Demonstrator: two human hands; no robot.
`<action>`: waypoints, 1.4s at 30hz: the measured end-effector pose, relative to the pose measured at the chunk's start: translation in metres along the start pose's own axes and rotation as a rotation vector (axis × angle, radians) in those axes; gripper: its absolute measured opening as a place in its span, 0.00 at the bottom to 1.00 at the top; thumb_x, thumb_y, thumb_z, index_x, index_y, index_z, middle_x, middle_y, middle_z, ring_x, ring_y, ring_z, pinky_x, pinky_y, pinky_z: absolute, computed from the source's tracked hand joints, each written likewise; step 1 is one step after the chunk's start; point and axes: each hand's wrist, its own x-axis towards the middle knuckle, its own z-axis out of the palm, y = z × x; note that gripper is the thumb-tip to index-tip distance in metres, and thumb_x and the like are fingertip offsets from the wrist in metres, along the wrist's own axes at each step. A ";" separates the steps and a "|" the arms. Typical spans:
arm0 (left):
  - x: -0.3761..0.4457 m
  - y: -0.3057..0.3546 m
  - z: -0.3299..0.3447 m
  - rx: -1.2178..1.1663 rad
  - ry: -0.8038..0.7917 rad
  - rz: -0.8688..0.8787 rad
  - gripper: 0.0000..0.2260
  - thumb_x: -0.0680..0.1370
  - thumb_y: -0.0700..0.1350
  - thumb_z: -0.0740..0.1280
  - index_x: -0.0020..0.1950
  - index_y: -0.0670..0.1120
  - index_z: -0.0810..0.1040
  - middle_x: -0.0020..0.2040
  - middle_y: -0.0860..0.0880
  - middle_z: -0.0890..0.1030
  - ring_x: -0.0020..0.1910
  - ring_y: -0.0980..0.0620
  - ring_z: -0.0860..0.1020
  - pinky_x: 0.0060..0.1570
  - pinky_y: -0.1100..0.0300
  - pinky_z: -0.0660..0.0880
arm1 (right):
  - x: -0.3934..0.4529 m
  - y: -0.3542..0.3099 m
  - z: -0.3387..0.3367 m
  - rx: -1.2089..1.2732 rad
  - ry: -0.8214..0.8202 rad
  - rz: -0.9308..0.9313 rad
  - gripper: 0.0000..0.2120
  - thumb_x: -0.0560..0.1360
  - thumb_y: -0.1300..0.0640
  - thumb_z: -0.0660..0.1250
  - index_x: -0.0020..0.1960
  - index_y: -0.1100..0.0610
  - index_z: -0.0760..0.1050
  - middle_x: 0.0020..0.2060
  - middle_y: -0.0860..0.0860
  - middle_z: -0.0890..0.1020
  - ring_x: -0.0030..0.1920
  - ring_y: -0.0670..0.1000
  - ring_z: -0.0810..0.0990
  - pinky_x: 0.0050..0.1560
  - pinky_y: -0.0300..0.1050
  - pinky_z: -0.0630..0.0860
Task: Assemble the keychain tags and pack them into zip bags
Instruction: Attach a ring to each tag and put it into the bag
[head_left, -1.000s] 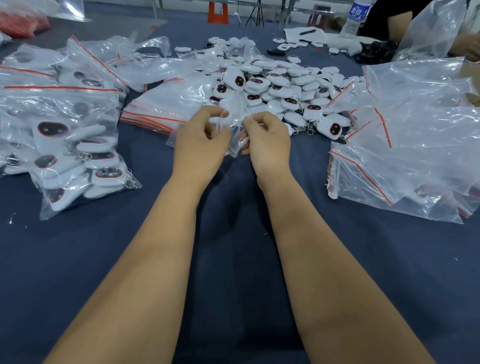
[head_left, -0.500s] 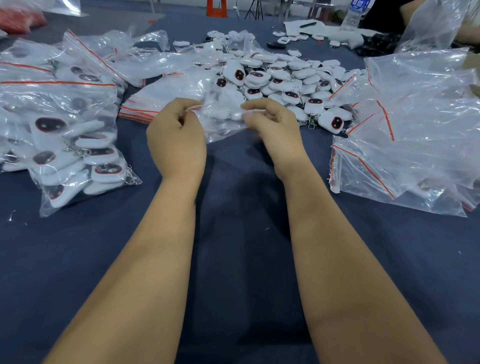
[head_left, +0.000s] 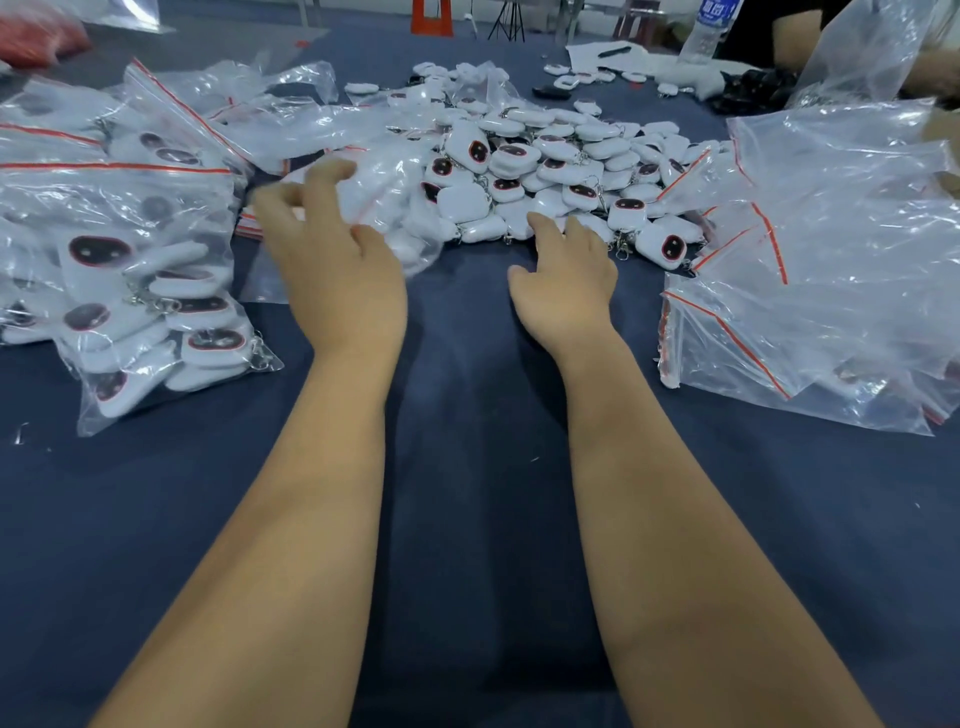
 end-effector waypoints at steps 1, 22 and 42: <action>0.000 -0.004 0.004 0.037 -0.137 -0.024 0.23 0.73 0.34 0.58 0.67 0.48 0.72 0.59 0.46 0.69 0.56 0.48 0.72 0.47 0.66 0.65 | 0.000 0.001 0.000 -0.011 -0.025 0.023 0.29 0.78 0.55 0.59 0.78 0.51 0.57 0.74 0.56 0.63 0.76 0.57 0.55 0.76 0.56 0.51; -0.004 0.003 0.004 -0.072 -0.162 0.136 0.15 0.66 0.29 0.52 0.41 0.44 0.73 0.60 0.43 0.68 0.48 0.51 0.69 0.43 0.58 0.69 | -0.004 -0.014 -0.003 0.997 -0.001 0.150 0.08 0.81 0.56 0.60 0.55 0.54 0.77 0.52 0.51 0.82 0.48 0.49 0.80 0.44 0.42 0.77; -0.005 -0.004 0.016 0.235 -0.500 0.048 0.23 0.77 0.45 0.67 0.72 0.47 0.70 0.64 0.41 0.71 0.65 0.41 0.70 0.61 0.49 0.70 | -0.014 -0.025 0.000 1.285 -0.273 -0.080 0.09 0.78 0.63 0.66 0.57 0.58 0.76 0.44 0.63 0.84 0.31 0.49 0.72 0.28 0.37 0.67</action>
